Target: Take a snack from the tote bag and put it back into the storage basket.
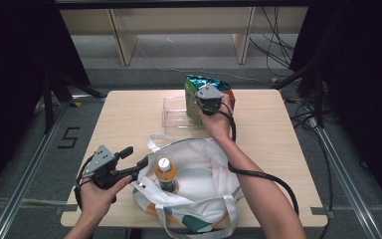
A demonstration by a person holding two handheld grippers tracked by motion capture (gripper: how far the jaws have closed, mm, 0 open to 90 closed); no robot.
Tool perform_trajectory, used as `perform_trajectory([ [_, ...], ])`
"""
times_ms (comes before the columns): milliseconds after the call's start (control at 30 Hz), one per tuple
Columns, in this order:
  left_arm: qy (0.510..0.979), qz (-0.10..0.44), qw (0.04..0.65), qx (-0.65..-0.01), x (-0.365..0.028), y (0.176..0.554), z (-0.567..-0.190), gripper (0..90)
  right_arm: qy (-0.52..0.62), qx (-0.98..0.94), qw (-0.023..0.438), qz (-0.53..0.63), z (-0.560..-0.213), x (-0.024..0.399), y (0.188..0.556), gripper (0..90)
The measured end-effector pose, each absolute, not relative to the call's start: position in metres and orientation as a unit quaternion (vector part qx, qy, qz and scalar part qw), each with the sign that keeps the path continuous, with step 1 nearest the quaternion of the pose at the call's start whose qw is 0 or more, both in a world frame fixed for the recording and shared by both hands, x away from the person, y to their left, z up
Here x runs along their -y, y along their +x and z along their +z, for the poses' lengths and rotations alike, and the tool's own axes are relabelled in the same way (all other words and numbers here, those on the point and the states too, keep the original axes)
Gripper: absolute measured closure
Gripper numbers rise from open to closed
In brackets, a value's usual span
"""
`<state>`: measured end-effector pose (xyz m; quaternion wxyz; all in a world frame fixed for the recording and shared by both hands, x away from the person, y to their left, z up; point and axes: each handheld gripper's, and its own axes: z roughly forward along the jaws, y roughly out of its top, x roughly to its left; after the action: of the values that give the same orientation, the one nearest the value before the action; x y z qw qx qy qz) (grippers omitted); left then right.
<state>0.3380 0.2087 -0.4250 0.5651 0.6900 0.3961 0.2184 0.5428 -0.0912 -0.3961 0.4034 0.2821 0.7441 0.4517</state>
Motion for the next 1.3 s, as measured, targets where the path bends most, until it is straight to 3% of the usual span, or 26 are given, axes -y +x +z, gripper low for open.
perform_trajectory([
  [1300, 0.693, 0.218, 0.564, -0.393, -0.206, 0.337, -0.425, 30.0, 0.332, -0.764, 0.333, 0.442, -0.412, 0.122, 0.524, 89.0],
])
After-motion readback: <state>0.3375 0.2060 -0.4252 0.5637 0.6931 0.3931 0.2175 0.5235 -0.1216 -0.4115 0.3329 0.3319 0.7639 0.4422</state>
